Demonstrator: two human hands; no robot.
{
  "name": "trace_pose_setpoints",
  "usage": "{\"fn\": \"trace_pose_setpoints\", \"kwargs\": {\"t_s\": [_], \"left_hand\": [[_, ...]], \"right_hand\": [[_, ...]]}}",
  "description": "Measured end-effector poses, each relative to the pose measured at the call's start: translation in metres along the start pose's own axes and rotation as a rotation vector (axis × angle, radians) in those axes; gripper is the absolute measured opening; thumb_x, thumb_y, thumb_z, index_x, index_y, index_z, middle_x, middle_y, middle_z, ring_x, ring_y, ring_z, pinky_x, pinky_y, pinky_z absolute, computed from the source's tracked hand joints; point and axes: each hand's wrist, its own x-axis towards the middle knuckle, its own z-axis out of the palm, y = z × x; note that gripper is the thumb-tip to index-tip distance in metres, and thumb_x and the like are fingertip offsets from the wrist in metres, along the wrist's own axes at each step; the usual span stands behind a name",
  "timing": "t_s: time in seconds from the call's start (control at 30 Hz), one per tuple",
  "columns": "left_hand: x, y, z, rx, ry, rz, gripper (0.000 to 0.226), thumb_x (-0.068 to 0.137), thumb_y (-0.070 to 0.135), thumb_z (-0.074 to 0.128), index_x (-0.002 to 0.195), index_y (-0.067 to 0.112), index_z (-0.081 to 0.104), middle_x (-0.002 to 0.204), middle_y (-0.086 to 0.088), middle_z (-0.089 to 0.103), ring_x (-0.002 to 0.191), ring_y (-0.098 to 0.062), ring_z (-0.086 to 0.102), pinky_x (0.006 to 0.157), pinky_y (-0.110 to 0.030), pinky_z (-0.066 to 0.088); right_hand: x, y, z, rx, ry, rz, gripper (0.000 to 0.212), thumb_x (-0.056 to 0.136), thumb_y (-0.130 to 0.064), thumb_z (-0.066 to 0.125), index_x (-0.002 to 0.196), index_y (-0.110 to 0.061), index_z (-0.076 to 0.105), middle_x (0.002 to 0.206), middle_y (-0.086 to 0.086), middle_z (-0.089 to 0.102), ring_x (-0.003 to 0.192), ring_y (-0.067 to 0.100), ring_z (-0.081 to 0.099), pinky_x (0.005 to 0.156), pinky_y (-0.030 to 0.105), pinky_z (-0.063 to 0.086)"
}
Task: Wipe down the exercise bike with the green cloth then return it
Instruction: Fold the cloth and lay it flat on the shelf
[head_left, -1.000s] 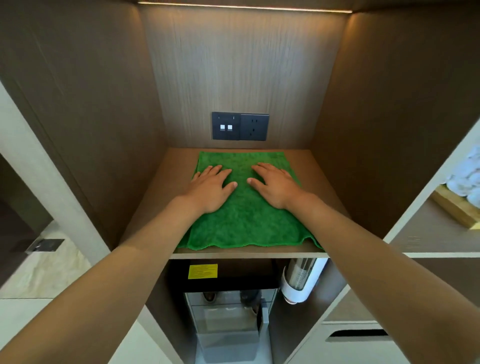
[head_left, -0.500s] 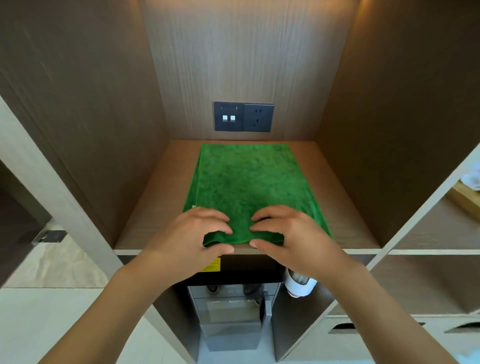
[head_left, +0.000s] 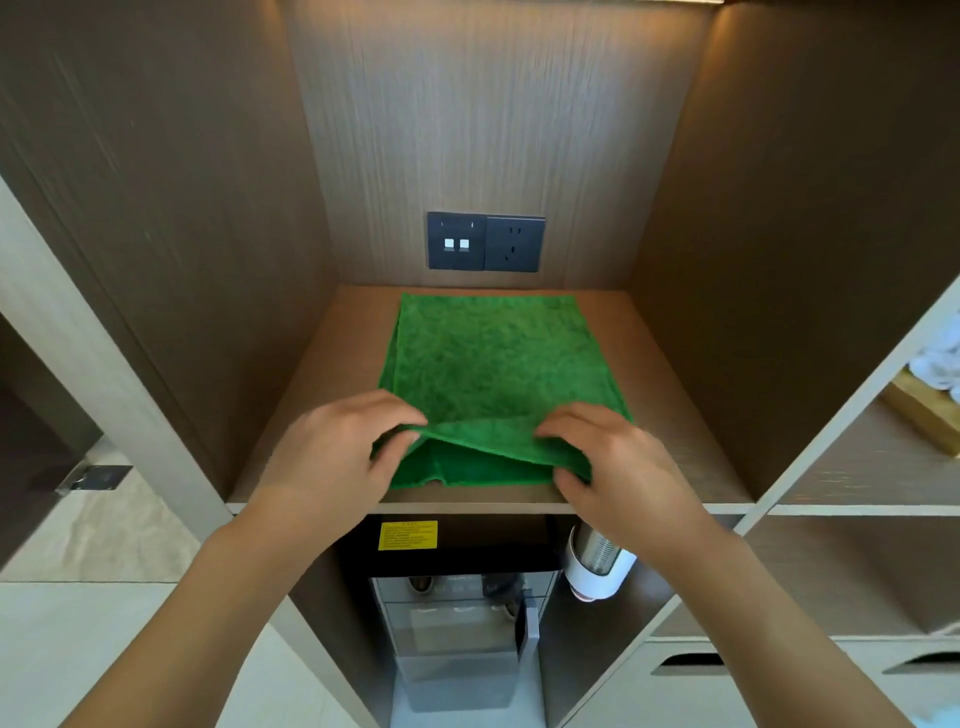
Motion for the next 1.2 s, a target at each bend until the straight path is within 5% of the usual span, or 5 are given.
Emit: {"fn": "trace_pose_setpoints", "kwargs": {"t_s": [0.3,0.47,0.7,1.0,1.2], "left_hand": [[0.024,-0.007,-0.012,0.012,0.163,0.040,0.021,0.091,0.001,0.071,0.103,0.015,0.080,0.103,0.003,0.076,0.096,-0.018,0.072,0.087,-0.045,0.060],[0.057,0.009,-0.052,0.048,0.383,0.085,0.019,0.092,-0.003,0.070,0.104,0.009,0.079,0.105,-0.004,0.075,0.097,-0.025,0.070,0.089,-0.044,0.057],[-0.030,-0.004,-0.012,0.044,0.198,0.033,0.019,0.088,0.009,0.067,0.098,0.016,0.081,0.102,0.007,0.074,0.093,-0.016,0.069,0.087,-0.039,0.056],[-0.052,-0.010,0.006,-0.084,0.086,-0.126,0.020,0.086,0.016,0.065,0.097,0.024,0.080,0.102,0.021,0.069,0.098,-0.004,0.064,0.085,-0.018,0.048],[-0.048,-0.019,-0.002,-0.082,-0.044,-0.144,0.046,0.081,-0.007,0.067,0.089,0.036,0.079,0.101,0.025,0.068,0.099,-0.003,0.065,0.087,-0.019,0.048]], "right_hand": [[0.003,0.043,-0.044,-0.013,0.269,0.097,0.028,0.089,0.002,0.072,0.110,-0.014,0.081,0.107,0.000,0.079,0.095,0.024,0.076,0.080,0.048,0.063],[0.038,0.023,-0.078,0.050,0.483,0.000,0.031,0.094,0.007,0.066,0.116,-0.010,0.079,0.114,-0.003,0.075,0.103,0.015,0.073,0.094,0.031,0.060],[-0.027,0.042,-0.019,0.042,0.191,-0.061,0.045,0.071,0.025,0.074,0.095,-0.012,0.083,0.101,-0.003,0.078,0.093,0.017,0.075,0.084,0.039,0.062],[-0.039,0.044,-0.021,0.039,0.160,0.008,0.045,0.063,0.028,0.074,0.084,-0.012,0.081,0.092,-0.005,0.073,0.086,0.019,0.068,0.077,0.031,0.056],[-0.046,0.048,-0.030,0.093,0.038,0.088,0.057,0.061,0.027,0.058,0.085,-0.019,0.080,0.090,-0.010,0.066,0.086,0.016,0.063,0.074,0.031,0.053]]}}
